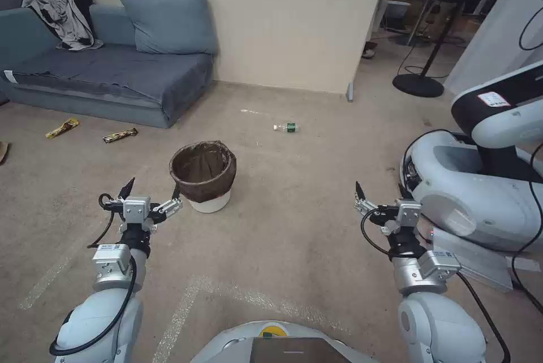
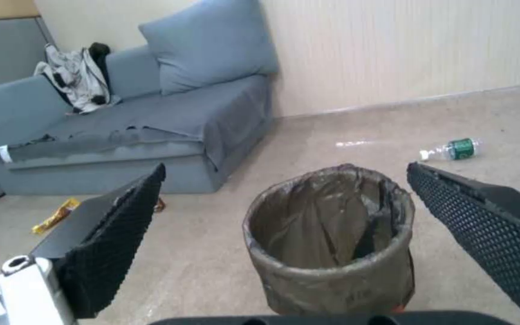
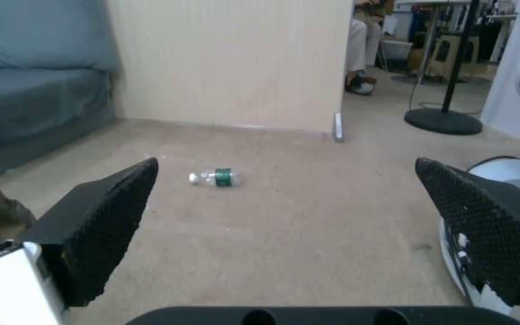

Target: Pick up the trash bin, then pick up the garbage from the floor and place it into the trash bin.

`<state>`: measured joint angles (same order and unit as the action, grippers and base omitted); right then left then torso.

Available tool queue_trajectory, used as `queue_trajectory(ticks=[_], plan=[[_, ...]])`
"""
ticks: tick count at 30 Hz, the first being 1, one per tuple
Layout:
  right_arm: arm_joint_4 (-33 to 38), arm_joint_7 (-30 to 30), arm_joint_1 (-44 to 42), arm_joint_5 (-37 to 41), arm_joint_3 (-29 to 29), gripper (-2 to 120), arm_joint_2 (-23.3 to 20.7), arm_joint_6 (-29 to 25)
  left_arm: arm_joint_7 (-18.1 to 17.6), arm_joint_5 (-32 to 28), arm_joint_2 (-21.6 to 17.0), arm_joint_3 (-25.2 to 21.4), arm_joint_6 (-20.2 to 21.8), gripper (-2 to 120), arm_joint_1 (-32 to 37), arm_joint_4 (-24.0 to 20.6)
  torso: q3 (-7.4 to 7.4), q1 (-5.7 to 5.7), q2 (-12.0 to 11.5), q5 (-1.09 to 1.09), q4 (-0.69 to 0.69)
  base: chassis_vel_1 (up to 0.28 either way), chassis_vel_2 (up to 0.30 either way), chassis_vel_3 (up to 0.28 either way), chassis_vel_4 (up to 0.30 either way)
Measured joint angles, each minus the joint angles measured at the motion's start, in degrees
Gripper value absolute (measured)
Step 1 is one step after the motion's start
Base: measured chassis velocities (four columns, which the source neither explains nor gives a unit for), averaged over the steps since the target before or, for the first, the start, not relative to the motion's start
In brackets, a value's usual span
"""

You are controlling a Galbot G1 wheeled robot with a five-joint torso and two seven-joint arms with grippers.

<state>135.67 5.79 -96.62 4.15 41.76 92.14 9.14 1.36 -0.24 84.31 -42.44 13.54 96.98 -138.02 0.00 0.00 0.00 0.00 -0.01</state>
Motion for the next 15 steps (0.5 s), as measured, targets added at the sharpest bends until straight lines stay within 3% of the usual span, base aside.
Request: queue_trajectory(ticks=[15], plan=[[-0.02,0.16,0.17,-0.17,0.17,100,0.0,-0.2,0.04,-0.33,-0.02,-0.34,0.01,100,-0.22,0.0,0.0,0.0,0.0,0.0,0.01,-0.082,0.079,0.072,-0.073]])
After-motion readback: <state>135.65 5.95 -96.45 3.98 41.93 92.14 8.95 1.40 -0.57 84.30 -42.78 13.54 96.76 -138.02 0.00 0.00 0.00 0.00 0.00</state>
